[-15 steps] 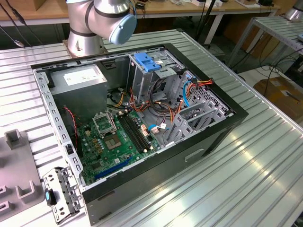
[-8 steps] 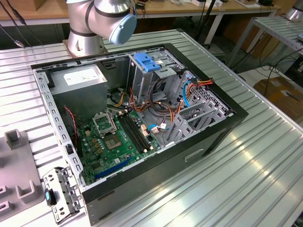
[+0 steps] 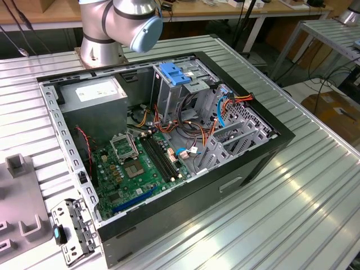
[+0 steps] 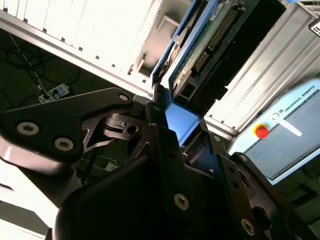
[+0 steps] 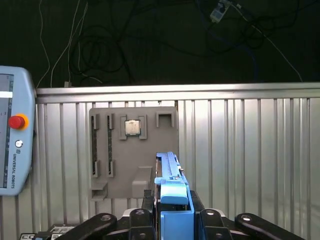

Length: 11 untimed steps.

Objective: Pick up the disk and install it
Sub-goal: 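Pick up the disk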

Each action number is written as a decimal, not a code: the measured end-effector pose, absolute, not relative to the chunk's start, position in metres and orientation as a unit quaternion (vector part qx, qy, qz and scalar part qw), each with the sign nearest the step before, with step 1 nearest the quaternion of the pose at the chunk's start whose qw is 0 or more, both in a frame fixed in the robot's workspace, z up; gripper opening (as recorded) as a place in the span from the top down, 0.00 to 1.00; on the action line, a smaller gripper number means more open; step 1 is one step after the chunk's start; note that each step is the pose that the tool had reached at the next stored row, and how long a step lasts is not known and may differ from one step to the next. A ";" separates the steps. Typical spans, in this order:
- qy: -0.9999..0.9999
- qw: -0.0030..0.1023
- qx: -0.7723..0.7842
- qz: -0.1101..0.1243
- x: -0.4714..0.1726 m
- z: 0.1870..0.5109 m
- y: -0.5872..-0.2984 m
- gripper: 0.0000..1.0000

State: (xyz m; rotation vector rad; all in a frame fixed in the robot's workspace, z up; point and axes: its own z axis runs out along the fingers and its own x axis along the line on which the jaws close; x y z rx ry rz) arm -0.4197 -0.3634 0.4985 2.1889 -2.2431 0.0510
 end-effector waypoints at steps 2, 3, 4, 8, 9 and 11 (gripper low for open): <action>-0.716 0.004 0.698 0.016 -0.414 0.498 -0.363 0.63; -0.716 0.004 0.698 0.016 -0.412 0.498 -0.363 0.63; -0.716 0.004 0.698 0.016 -0.410 0.498 -0.363 0.63; -0.716 0.004 0.698 0.016 -0.402 0.498 -0.363 0.63; -0.716 0.004 0.698 0.016 -0.400 0.498 -0.363 0.63; -0.716 0.004 0.698 0.016 -0.397 0.498 -0.363 0.63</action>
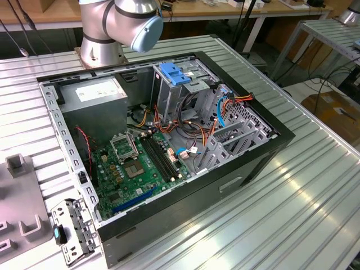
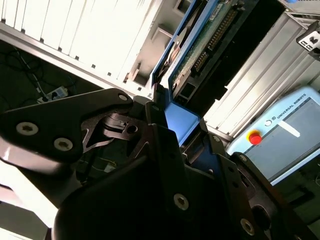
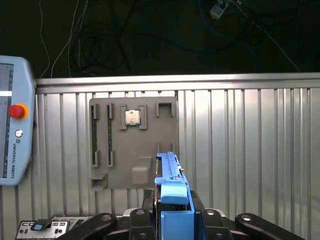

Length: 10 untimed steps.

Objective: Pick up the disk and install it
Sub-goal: 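Pick up the disk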

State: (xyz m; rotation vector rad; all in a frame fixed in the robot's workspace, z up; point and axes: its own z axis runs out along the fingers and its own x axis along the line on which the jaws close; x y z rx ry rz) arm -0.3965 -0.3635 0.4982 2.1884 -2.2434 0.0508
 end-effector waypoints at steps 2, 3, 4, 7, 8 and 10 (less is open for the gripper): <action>-0.716 0.004 0.698 0.016 -0.393 0.498 -0.363 0.63; -0.716 0.004 0.698 0.016 -0.391 0.498 -0.363 0.63; -0.716 0.004 0.698 0.016 -0.390 0.498 -0.363 0.63; -0.716 0.004 0.698 0.016 -0.390 0.498 -0.363 0.63; -0.716 0.004 0.698 0.016 -0.390 0.498 -0.363 0.63; -0.716 0.004 0.698 0.016 -0.390 0.498 -0.363 0.63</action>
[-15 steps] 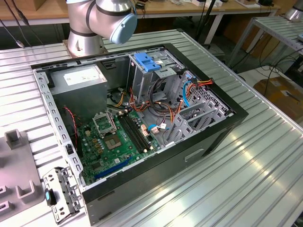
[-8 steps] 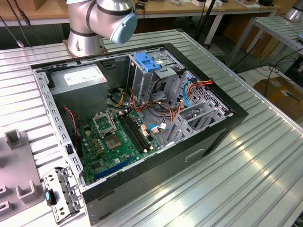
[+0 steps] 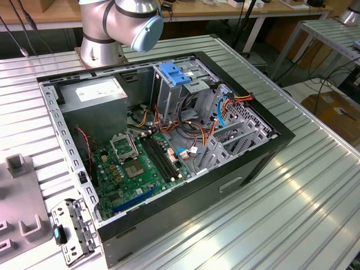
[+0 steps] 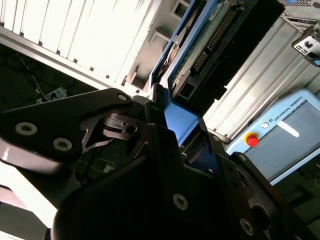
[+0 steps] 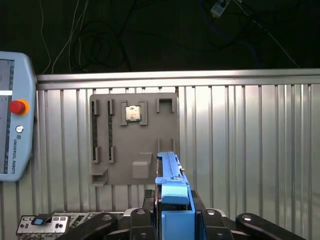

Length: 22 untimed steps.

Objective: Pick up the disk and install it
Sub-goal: 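Pick up the disk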

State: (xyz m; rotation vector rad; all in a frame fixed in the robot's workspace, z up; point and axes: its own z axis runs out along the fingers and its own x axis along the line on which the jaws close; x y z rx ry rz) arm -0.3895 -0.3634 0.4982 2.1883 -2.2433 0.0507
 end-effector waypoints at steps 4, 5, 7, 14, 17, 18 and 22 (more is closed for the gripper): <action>-0.716 0.004 0.698 0.016 -0.388 0.498 -0.363 0.63; -0.716 0.004 0.698 0.016 -0.387 0.498 -0.363 0.63; -0.716 0.004 0.698 0.016 -0.384 0.498 -0.363 0.63; -0.716 0.004 0.698 0.016 -0.371 0.498 -0.363 0.63; -0.716 0.004 0.698 0.016 -0.367 0.498 -0.363 0.63; -0.716 0.004 0.698 0.016 -0.367 0.498 -0.363 0.63; -0.716 0.004 0.698 0.016 -0.367 0.498 -0.364 0.63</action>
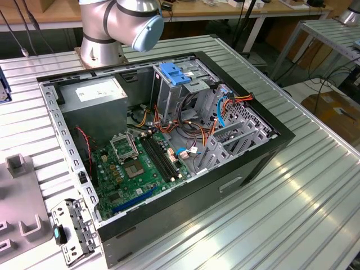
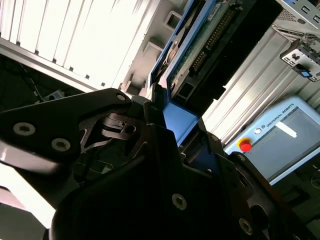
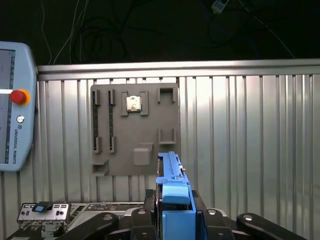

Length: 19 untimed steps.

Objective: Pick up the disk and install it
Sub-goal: 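Pick up the disk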

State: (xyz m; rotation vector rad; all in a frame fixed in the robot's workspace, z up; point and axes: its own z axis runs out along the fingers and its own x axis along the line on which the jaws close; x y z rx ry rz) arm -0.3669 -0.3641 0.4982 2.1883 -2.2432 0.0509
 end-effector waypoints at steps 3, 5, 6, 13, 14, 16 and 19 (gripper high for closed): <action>-0.716 0.004 0.698 0.016 -0.361 0.498 -0.365 0.63; -0.716 0.004 0.698 0.016 -0.355 0.498 -0.365 0.63; -0.716 0.004 0.698 0.016 -0.354 0.498 -0.365 0.63; -0.716 0.004 0.698 0.016 -0.339 0.498 -0.365 0.63; -0.716 0.004 0.698 0.016 -0.337 0.498 -0.365 0.63; -0.716 0.004 0.698 0.016 -0.333 0.498 -0.365 0.63; -0.716 0.004 0.698 0.016 -0.325 0.498 -0.365 0.63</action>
